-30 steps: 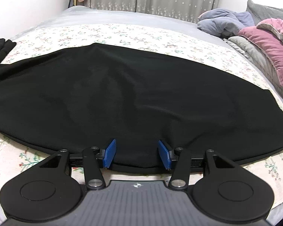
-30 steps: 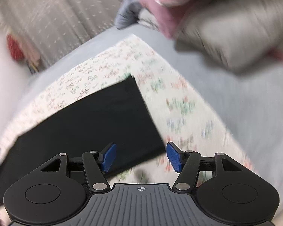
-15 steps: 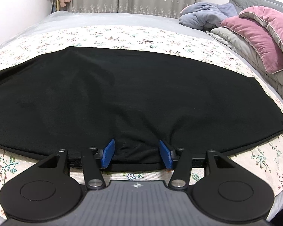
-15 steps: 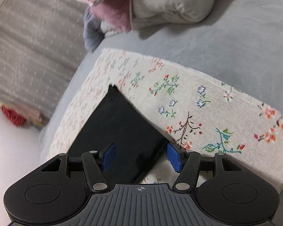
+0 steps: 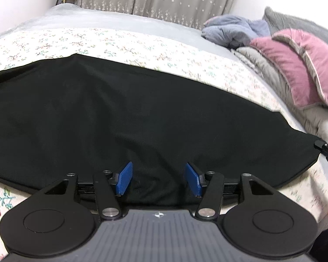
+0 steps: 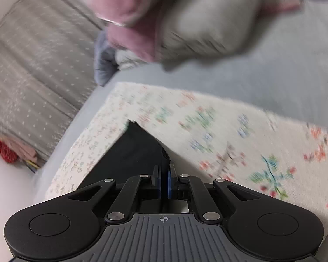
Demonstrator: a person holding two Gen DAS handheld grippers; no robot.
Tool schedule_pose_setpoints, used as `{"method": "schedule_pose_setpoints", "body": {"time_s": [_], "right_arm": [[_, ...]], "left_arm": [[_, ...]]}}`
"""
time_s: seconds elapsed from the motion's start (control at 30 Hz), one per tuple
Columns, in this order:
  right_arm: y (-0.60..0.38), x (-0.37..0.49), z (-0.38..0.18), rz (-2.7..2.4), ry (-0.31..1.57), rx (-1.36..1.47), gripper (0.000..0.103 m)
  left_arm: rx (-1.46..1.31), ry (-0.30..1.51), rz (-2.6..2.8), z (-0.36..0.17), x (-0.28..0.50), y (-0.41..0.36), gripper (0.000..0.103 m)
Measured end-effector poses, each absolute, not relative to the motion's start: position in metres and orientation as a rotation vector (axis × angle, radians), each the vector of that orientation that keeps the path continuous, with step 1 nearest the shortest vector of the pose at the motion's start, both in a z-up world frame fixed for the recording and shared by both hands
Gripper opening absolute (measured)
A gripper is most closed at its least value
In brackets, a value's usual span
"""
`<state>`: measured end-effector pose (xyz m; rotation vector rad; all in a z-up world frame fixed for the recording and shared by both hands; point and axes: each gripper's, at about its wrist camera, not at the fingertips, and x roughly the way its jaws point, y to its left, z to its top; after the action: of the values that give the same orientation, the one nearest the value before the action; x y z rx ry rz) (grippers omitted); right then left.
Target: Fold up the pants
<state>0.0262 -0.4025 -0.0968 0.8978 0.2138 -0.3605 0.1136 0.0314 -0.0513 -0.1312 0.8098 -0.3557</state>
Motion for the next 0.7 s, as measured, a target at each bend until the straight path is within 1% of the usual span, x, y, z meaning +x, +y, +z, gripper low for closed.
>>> {"method": "schedule_pose_setpoints", "body": {"time_s": [0.1, 0.17, 0.23, 0.33, 0.43, 0.47, 0.57, 0.7], "right_arm": [[-0.376, 0.028, -0.070, -0.352, 0.138, 0.698, 0.006], [-0.338, 0.030, -0.047, -0.335, 0.077, 0.465, 0.006], [-0.280, 0.036, -0.033, -0.275, 0.036, 0.204, 0.006], [-0.176, 0.043, -0.044, -0.102, 0.044, -0.153, 0.006], [-0.089, 0.047, -0.084, 0.065, 0.123, -0.428, 0.005], [-0.066, 0.045, -0.100, 0.115, 0.147, -0.497, 0.005], [-0.036, 0.039, -0.125, 0.190, 0.193, -0.580, 0.005], [-0.027, 0.035, -0.125, 0.186, 0.188, -0.605, 0.005]], "left_arm": [[-0.206, 0.797, -0.340, -0.047, 0.121, 0.047, 0.075], [-0.258, 0.790, -0.303, -0.045, 0.129, 0.060, 0.075], [-0.301, 0.787, -0.260, -0.047, 0.135, 0.073, 0.075], [-0.340, 0.795, -0.193, -0.054, 0.140, 0.094, 0.075], [-0.376, 0.817, -0.191, -0.062, 0.137, 0.105, 0.075], [-0.391, 0.823, -0.202, -0.064, 0.136, 0.108, 0.075], [-0.429, 0.842, -0.238, -0.070, 0.131, 0.112, 0.080], [-0.502, 0.866, -0.309, -0.067, 0.134, 0.113, 0.082]]}}
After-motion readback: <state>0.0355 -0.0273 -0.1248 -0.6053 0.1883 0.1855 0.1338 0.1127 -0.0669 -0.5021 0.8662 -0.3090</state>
